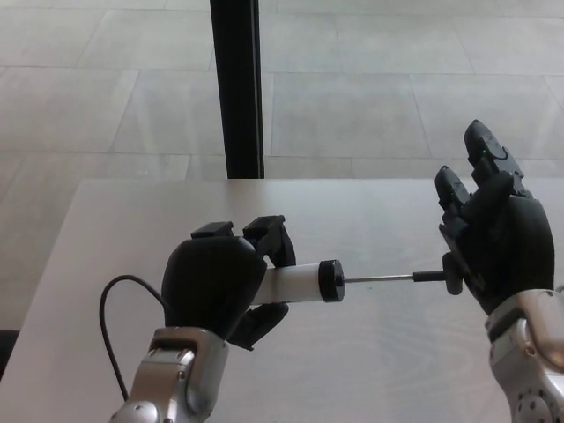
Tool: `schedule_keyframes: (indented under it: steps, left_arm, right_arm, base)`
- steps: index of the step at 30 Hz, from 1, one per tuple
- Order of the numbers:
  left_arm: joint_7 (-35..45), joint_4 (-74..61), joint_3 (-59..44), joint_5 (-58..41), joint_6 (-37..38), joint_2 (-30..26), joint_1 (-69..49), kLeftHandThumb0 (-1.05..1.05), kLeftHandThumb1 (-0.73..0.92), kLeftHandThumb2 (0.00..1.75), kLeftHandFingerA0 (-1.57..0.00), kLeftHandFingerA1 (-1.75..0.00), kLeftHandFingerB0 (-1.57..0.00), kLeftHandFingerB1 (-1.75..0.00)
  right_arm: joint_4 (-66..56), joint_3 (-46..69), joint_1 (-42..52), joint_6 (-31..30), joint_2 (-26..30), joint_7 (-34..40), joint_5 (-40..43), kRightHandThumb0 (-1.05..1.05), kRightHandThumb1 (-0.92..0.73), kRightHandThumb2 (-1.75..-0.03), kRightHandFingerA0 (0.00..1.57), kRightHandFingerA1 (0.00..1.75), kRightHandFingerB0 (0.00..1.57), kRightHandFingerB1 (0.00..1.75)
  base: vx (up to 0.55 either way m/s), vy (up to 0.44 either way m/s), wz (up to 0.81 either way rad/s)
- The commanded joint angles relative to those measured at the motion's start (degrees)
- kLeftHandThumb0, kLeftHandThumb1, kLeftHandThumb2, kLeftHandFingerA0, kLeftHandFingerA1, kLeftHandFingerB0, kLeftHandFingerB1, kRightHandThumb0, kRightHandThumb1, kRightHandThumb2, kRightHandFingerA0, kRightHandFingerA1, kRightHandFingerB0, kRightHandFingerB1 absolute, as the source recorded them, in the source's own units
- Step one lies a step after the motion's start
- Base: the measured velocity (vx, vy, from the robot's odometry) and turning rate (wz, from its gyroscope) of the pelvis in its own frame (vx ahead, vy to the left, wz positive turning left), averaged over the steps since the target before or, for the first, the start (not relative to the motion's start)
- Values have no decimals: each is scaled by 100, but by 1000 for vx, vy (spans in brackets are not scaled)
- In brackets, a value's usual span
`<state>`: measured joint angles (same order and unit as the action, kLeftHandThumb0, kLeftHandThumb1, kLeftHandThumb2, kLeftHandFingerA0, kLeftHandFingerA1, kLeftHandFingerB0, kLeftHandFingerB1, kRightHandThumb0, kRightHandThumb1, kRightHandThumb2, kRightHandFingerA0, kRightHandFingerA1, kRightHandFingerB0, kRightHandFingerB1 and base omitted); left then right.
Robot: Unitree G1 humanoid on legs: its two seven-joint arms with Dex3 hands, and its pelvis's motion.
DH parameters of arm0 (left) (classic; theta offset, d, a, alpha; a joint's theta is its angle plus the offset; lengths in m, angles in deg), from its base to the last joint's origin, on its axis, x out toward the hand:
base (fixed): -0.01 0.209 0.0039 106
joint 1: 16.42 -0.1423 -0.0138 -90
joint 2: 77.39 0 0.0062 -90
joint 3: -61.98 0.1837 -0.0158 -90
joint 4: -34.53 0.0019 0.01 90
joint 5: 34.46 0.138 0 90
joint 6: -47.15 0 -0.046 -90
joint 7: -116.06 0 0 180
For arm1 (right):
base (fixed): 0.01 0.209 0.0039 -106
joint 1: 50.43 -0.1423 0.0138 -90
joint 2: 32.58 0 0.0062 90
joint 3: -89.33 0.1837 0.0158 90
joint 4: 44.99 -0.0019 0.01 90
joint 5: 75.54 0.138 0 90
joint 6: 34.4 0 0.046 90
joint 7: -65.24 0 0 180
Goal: The robot uses its left hand to lift the air pump kept on the middle of the desk and use the right hand to compress the handle
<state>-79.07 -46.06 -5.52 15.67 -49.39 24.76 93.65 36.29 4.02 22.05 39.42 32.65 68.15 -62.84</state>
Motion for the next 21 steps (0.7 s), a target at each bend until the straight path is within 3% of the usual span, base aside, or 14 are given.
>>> schedule_keyframes:
  steps: [1, 7, 11, 12, 13, 14, 16, 17, 18, 19, 20, 21]
  left_arm:
    - [-75, -15, -50, -107, -25, 40, 197, -9, 44, 135, -97, -175, -84, -160]
    - [16, -53, -75, -138, -113, 103, 348, -12, 41, 137, -99, -175, -87, -163]
    - [145, -57, -3, 0, -318, 155, 458, -14, 46, 129, -98, -175, -85, -155]
    - [171, -55, 23, 45, -364, 166, 489, -19, 48, 121, -126, -145, -105, -129]
    - [190, -37, 41, 68, -398, 188, 545, -19, 48, 121, -127, -145, -105, -129]
    - [205, -31, 58, 91, -433, 199, 572, -14, 44, 129, -98, -175, -85, -152]
    - [269, 17, 144, 176, -507, 225, 695, -15, 44, 122, -98, -158, -87, -119]
    - [291, 21, 179, 200, -577, 250, 740, -18, 51, 115, -118, -128, -92, -104]
    - [293, 20, 192, 194, -599, 247, 749, -18, 51, 115, -118, -128, -92, -104]
    - [261, 34, 199, 175, -582, 259, 769, -15, 49, 116, -96, -166, -86, -129]
    - [297, 43, 230, 191, -628, 268, 815, -17, 51, 117, -93, -170, -83, -135]
    - [328, 70, 273, 256, -744, 312, 882, -24, 53, 114, -120, -137, -93, -116]
  right_arm:
    - [14, -136, 90, 60, -10, 218, -265, -97, -92, -133, 0, 13, 0, 4]
    - [173, -328, 45, 41, 222, 207, -554, -93, -92, -132, 0, 15, 0, 7]
    - [333, -440, -88, 44, 268, 233, -670, -92, -92, -132, 0, 15, 0, 9]
    - [346, -475, -130, 7, 268, 236, -691, -91, -92, -132, 0, 16, 0, 9]
    - [341, -506, -191, -89, 274, 233, -695, -91, -92, -132, 0, 16, 0, 9]
    - [347, -531, -218, -121, 274, 239, -714, -92, -92, -132, 0, 15, 0, 9]
    - [394, -605, -296, -144, 273, 231, -778, -95, -92, -133, 0, 13, 0, 7]
    - [401, -624, -330, -153, 252, 243, -783, -95, -92, -133, 0, 13, 0, 8]
    - [404, -627, -335, -153, 251, 247, -785, -95, -92, -133, 0, 13, 0, 8]
    - [397, -637, -357, -188, 239, 250, -779, -96, -92, -133, 0, 12, 0, 6]
    - [412, -640, -396, -208, 203, 275, -778, -96, -92, -133, 0, 12, 0, 7]
    - [450, -657, -454, -202, 188, 301, -812, -96, -92, -134, 0, 12, 0, 6]
  base:
    - [0, 0, 0]
    - [0, 0, 0]
    - [0, 0, 0]
    - [0, 0, 0]
    - [0, 0, 0]
    - [0, 0, 0]
    - [0, 0, 0]
    - [0, 0, 0]
    - [0, 0, 0]
    - [0, 0, 0]
    - [0, 0, 0]
    - [0, 0, 0]
